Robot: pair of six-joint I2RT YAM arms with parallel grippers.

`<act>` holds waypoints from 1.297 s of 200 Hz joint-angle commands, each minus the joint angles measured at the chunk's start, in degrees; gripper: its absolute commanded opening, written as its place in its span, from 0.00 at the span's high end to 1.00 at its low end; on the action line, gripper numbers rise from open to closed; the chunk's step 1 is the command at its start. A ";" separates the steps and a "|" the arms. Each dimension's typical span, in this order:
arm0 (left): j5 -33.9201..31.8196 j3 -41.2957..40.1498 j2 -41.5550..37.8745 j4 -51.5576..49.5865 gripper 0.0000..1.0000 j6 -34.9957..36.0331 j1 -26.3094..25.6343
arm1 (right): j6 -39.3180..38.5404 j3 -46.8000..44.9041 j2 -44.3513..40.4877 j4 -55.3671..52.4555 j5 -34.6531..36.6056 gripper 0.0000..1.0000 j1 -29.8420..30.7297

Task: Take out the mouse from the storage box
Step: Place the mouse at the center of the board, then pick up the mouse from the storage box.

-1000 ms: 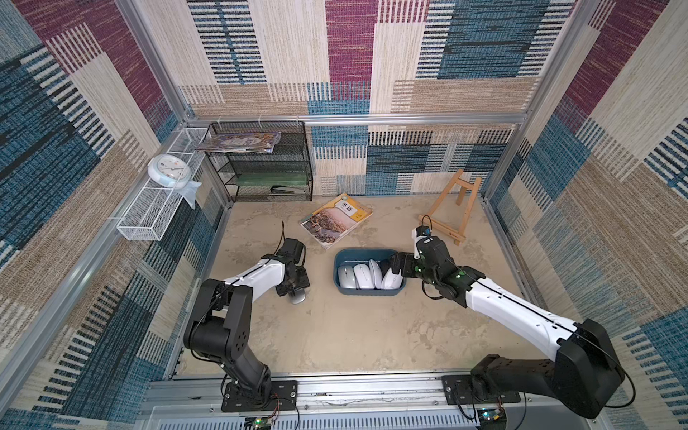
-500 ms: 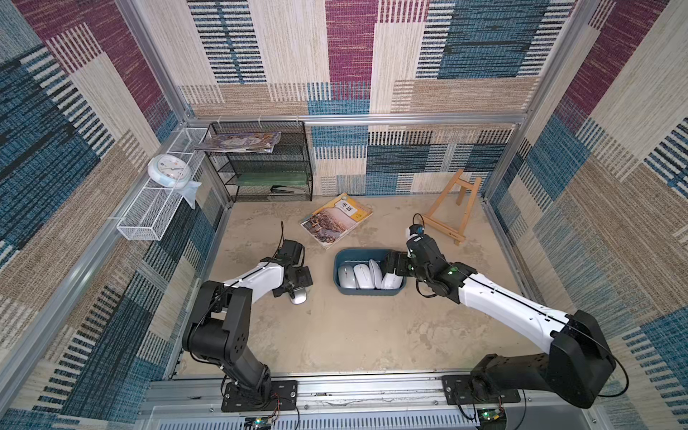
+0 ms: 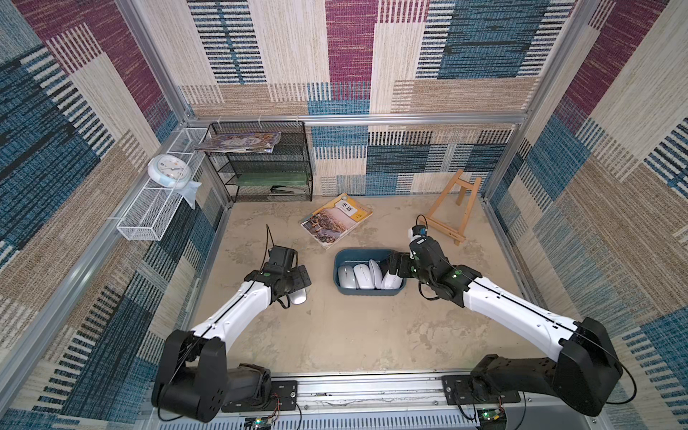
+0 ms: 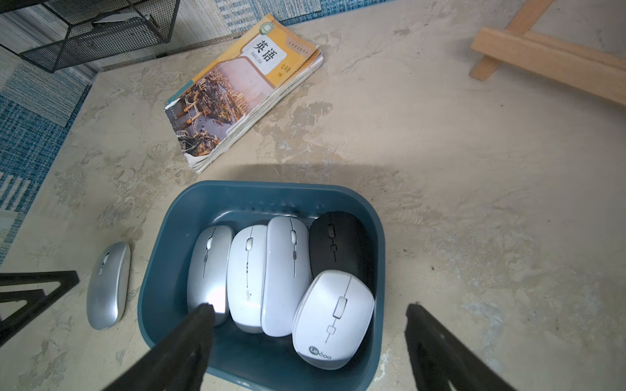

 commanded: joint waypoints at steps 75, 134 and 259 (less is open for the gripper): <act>-4.15 -4.54 -18.67 -6.21 0.06 -9.29 -9.02 | -1.75 -4.44 -4.95 0.61 0.88 0.08 0.12; -4.57 6.12 -2.62 -2.85 0.08 -11.54 -23.00 | -1.69 -8.97 -7.46 2.41 0.46 0.08 0.17; 15.46 36.65 36.47 2.57 0.20 0.18 -32.93 | -4.67 -17.83 -26.43 2.03 3.40 0.08 0.09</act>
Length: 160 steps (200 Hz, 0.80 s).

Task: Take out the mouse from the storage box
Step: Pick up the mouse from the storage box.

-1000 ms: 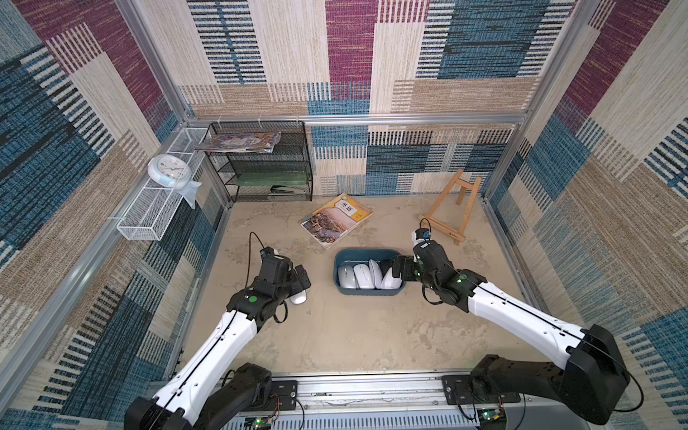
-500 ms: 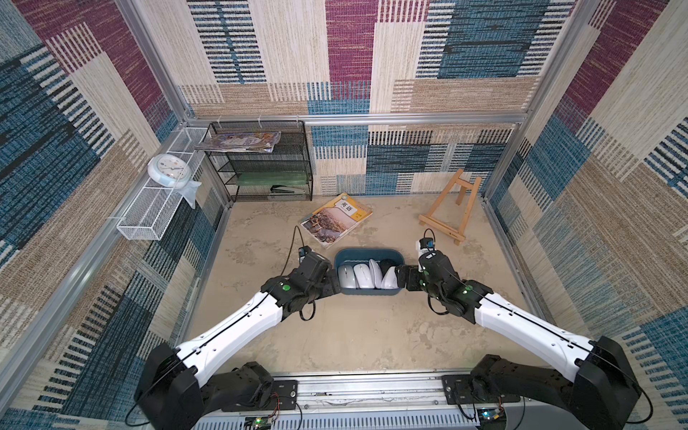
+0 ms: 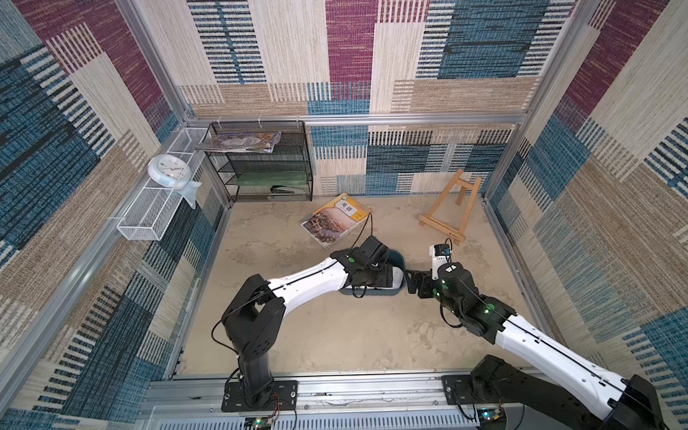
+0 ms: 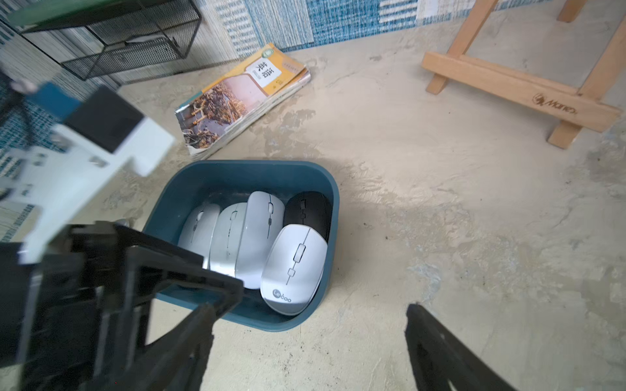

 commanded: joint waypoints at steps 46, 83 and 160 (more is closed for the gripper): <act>6.66 6.53 8.74 2.21 0.22 4.94 0.06 | -0.56 -3.33 -6.54 -1.69 2.36 0.08 0.13; 5.19 7.14 10.89 1.73 0.20 6.72 0.12 | -0.50 -4.09 -7.26 -1.73 2.87 0.08 0.06; 6.93 8.62 14.91 2.25 0.28 8.51 0.36 | -0.08 -4.64 -5.86 -0.11 3.11 0.08 0.07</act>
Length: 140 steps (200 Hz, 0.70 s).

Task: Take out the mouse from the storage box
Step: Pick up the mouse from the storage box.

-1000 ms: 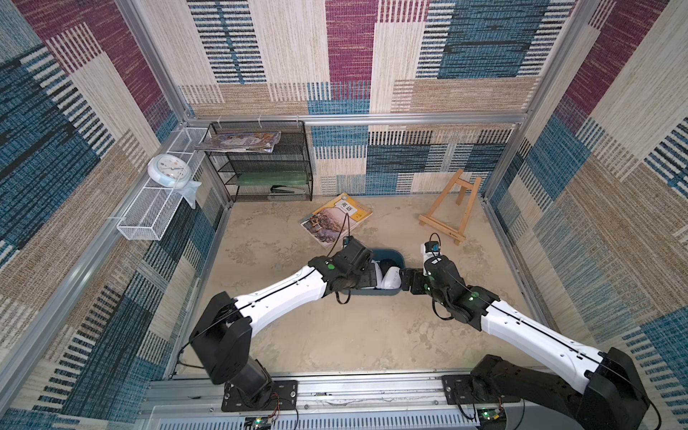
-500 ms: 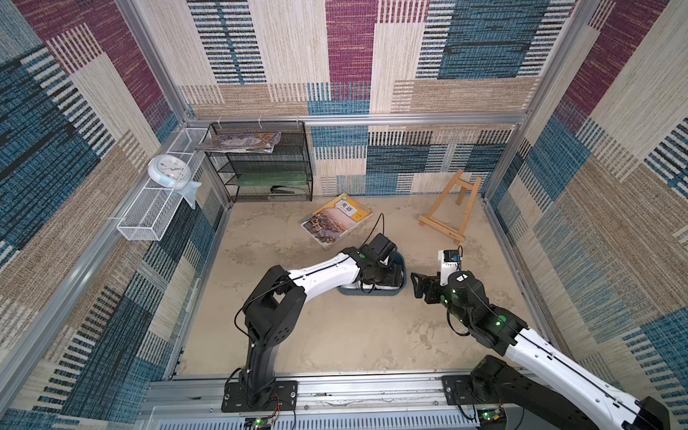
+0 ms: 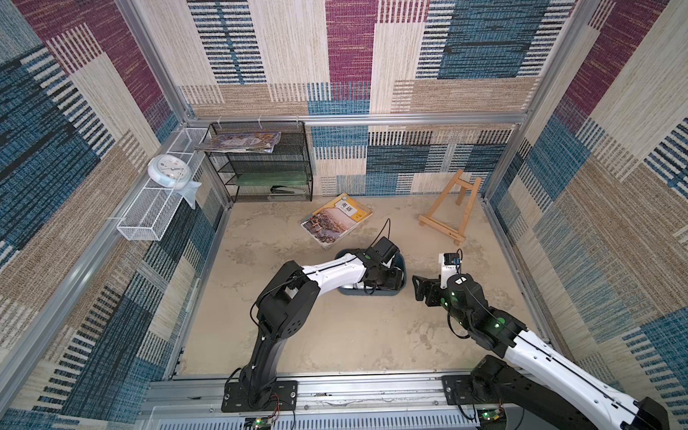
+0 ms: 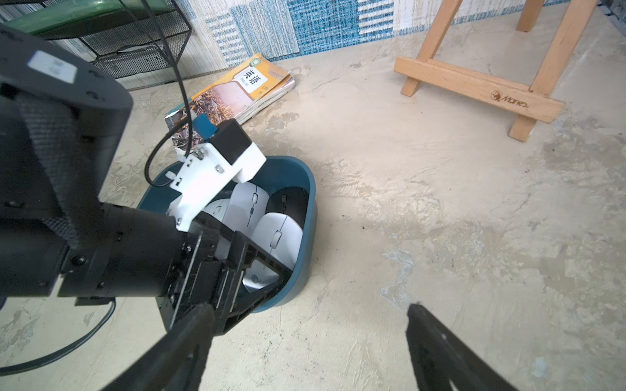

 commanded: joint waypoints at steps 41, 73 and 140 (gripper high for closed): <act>1.12 0.27 1.28 0.99 0.39 1.10 0.41 | 0.87 0.20 1.80 1.40 0.14 0.08 0.04; 1.81 -0.64 -0.26 0.55 0.51 1.08 1.16 | 0.84 0.41 2.51 1.43 0.17 0.08 0.04; -0.85 -0.68 -2.54 -2.24 0.67 3.48 1.52 | 1.06 1.02 4.81 2.50 -0.35 0.08 0.04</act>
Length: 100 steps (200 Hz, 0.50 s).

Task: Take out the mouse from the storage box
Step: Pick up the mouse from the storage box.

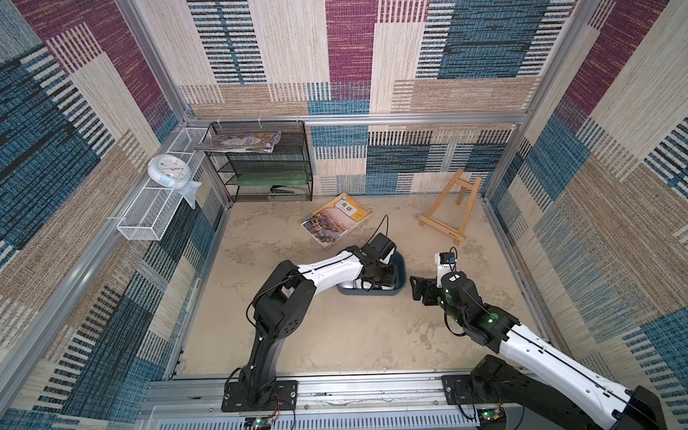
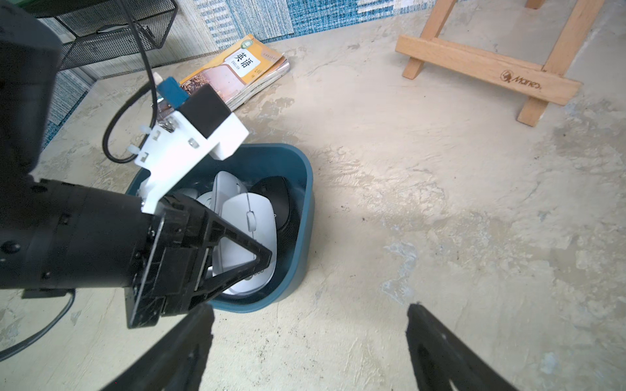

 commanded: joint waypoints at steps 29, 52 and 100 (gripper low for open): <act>-1.10 -1.17 -2.01 -1.27 0.72 0.57 0.44 | 0.34 0.42 0.84 1.87 0.11 0.08 0.04; -0.57 -2.39 -3.59 0.44 0.74 0.09 0.52 | 0.33 0.59 1.08 1.95 -0.02 0.08 0.03; 2.49 -6.96 -7.53 5.42 0.76 -3.00 2.24 | 0.36 1.12 1.62 1.78 -0.02 0.08 0.06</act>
